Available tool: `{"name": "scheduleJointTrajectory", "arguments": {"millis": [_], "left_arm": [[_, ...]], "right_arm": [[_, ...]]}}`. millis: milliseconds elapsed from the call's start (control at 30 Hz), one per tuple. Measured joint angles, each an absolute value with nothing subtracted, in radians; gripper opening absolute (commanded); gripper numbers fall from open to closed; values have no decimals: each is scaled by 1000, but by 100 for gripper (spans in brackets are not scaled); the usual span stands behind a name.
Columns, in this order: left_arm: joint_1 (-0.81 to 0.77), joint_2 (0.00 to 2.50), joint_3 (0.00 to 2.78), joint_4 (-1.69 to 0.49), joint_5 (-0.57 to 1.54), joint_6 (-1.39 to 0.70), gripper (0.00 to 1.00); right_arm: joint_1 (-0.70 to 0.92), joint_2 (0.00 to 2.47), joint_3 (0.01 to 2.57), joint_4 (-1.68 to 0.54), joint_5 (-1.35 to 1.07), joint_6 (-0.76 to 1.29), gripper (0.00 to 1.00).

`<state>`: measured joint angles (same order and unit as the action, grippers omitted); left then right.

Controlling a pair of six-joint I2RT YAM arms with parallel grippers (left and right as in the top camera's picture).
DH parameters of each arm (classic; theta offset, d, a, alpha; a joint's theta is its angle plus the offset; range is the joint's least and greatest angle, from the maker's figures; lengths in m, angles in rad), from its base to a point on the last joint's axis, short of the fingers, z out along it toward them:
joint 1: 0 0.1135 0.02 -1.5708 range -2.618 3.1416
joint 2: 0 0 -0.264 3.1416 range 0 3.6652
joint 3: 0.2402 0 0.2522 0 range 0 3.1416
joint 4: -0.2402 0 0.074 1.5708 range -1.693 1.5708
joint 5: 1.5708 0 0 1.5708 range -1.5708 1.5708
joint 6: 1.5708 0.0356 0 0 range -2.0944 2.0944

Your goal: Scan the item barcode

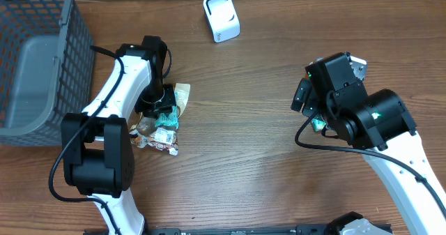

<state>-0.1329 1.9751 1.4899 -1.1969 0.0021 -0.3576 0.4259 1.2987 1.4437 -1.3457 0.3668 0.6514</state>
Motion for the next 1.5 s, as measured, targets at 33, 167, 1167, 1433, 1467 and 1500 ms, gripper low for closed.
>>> {"name": "scheduleJointTrajectory", "arguments": {"millis": [33,167,1167,1433,1467,1500], "left_arm": [[-133,1975,1490,-1197,2,-361,5],[-130,1975,1499,-1197,3,-360,4],[-394,1975,1420,-963,345,-312,5],[-438,1975,1403,-1002,353,-339,36],[-434,1975,1409,-1017,353,-338,32],[-429,1975,1419,-1032,353,-338,16]], "right_arm": [[426,1299,1444,-1346,367,651,100],[426,1299,1444,-1346,366,651,100],[426,1299,1444,-1346,367,651,100],[426,1299,1444,-1346,367,652,100],[426,1299,1444,-1346,367,651,100],[426,1299,1444,-1346,367,651,100]]}}
